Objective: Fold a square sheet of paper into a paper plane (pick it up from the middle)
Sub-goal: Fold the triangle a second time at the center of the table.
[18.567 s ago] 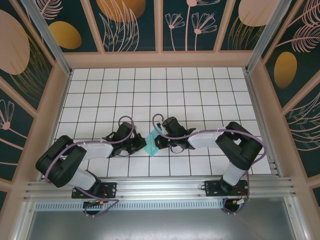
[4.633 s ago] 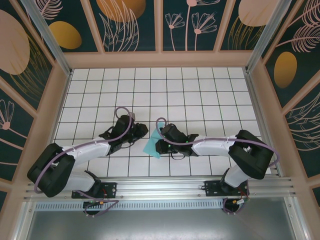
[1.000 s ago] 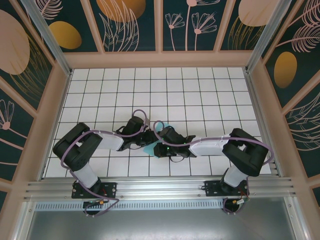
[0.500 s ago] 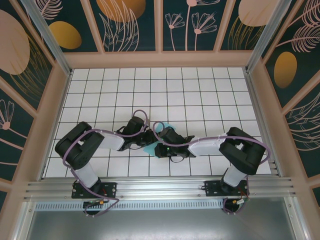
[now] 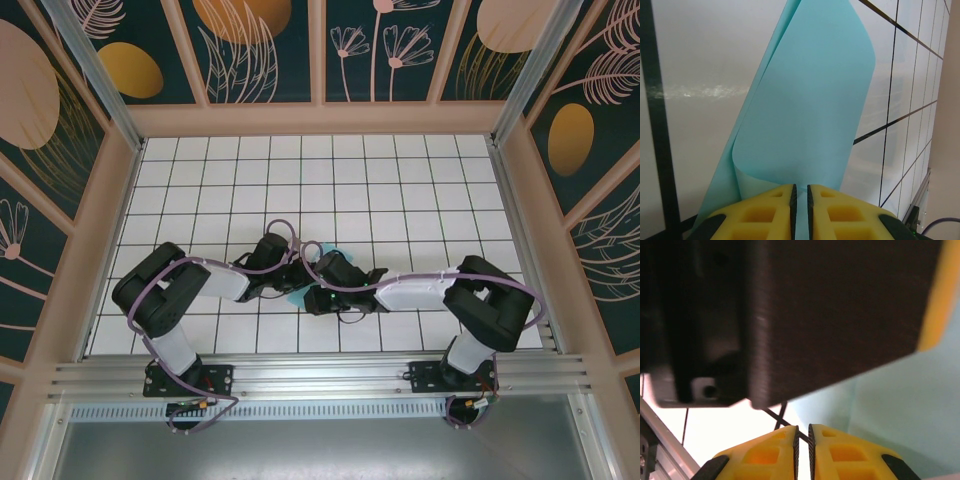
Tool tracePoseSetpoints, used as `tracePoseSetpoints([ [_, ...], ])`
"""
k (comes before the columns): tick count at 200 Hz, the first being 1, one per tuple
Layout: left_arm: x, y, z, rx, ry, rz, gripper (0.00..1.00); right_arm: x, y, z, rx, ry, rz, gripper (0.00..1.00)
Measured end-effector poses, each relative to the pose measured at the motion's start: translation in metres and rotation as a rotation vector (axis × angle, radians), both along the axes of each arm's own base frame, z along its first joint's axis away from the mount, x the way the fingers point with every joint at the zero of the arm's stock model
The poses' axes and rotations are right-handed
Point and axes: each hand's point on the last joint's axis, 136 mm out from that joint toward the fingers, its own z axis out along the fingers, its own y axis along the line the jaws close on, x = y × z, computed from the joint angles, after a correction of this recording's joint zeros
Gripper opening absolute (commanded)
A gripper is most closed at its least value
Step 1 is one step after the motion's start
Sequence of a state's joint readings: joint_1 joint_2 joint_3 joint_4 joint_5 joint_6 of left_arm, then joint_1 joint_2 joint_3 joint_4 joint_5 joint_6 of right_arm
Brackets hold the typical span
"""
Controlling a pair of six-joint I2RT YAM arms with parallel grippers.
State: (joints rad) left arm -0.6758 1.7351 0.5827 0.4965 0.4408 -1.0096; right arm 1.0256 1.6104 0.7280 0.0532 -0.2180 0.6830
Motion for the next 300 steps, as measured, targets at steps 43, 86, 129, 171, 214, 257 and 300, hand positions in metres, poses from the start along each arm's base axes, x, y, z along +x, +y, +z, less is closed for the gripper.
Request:
tracePoseSetpoints([
  [43, 0.0, 0.0, -0.001, 0.001, 0.003, 0.006, 0.16, -0.003, -0.008, -0.011, -0.026, 0.014, -0.009, 0.15],
  [86, 0.002, -0.001, -0.001, 0.002, 0.003, 0.006, 0.16, -0.005, -0.019, -0.019, -0.028, 0.035, -0.031, 0.14],
  [129, 0.003, -0.002, -0.002, 0.004, 0.005, 0.006, 0.13, -0.007, -0.019, -0.019, -0.019, 0.042, -0.026, 0.14],
  [171, 0.003, -0.004, -0.003, 0.009, 0.009, 0.004, 0.12, -0.016, -0.025, -0.019, -0.008, 0.063, -0.01, 0.15],
  [214, 0.003, -0.004, -0.003, 0.012, 0.01, 0.004, 0.12, -0.017, -0.029, -0.019, 0.001, 0.061, -0.014, 0.15],
  [257, 0.003, -0.004, -0.003, 0.011, 0.009, 0.004, 0.13, -0.023, -0.036, -0.016, -0.014, 0.093, -0.01, 0.14],
  [300, 0.004, -0.005, -0.003, 0.014, 0.012, 0.004, 0.13, -0.019, -0.028, 0.023, 0.077, 0.053, -0.014, 0.14],
])
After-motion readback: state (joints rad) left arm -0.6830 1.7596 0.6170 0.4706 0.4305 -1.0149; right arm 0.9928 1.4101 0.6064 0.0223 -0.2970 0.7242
